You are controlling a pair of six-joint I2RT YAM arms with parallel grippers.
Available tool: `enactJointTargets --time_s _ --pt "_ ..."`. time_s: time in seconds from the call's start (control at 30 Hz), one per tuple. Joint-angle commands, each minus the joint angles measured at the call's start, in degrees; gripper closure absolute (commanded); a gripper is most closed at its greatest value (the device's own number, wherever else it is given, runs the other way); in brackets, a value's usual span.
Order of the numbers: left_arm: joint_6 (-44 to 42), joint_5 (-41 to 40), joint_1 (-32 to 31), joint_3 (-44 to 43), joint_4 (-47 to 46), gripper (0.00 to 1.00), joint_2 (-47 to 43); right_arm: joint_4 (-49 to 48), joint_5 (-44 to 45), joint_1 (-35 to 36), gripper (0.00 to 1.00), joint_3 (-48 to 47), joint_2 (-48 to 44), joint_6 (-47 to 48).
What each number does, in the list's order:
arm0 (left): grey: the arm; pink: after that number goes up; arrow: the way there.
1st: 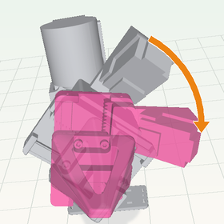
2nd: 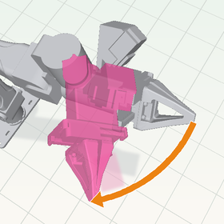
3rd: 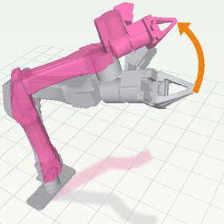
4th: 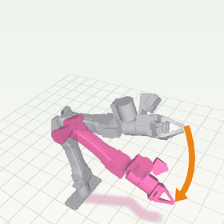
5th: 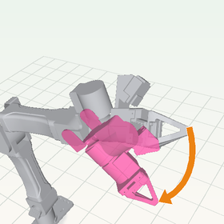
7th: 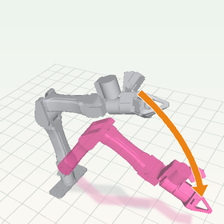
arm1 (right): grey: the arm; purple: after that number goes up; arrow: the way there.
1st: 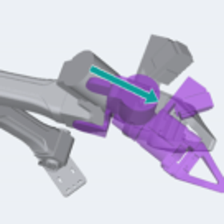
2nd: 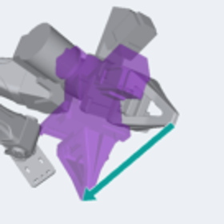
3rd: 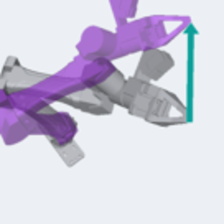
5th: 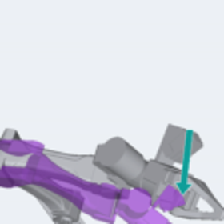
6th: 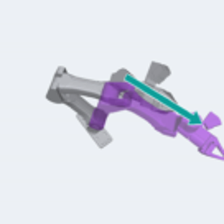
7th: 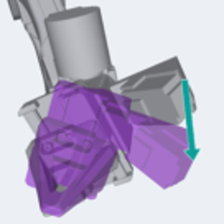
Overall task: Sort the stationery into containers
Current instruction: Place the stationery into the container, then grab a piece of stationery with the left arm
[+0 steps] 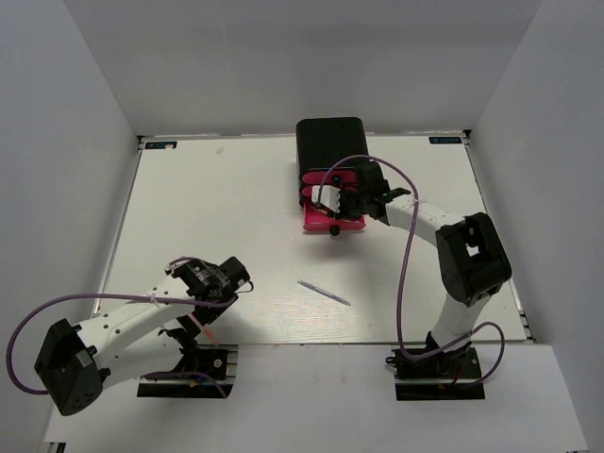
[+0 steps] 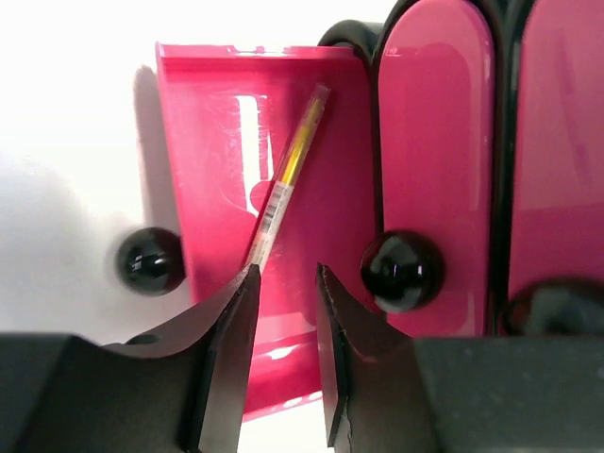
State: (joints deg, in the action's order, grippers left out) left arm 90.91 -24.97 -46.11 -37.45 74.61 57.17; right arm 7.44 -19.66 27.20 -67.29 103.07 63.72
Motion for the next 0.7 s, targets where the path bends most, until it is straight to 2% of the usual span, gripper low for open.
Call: enactJointTargets --time_s 0.0,0.23,0.53,0.67 --pt "2.60 0.36 -0.04 -2.27 3.35 0.02 1.36 -1.64 -3.36 -0.74 0.64 1.10 -5.68 -4.29" --pt "4.54 1.50 -0.04 -3.42 5.55 0.02 6.02 -4.80 -7.58 -1.80 0.64 8.21 -15.33 -13.44" --pt "7.61 2.21 -0.04 -5.35 5.55 0.01 14.63 -6.74 -9.08 -3.46 0.64 19.81 -24.40 -15.82" --pt "7.61 1.59 0.49 -2.46 -2.17 0.04 11.05 -8.58 -9.96 -4.78 0.64 21.41 -26.51 -16.88"
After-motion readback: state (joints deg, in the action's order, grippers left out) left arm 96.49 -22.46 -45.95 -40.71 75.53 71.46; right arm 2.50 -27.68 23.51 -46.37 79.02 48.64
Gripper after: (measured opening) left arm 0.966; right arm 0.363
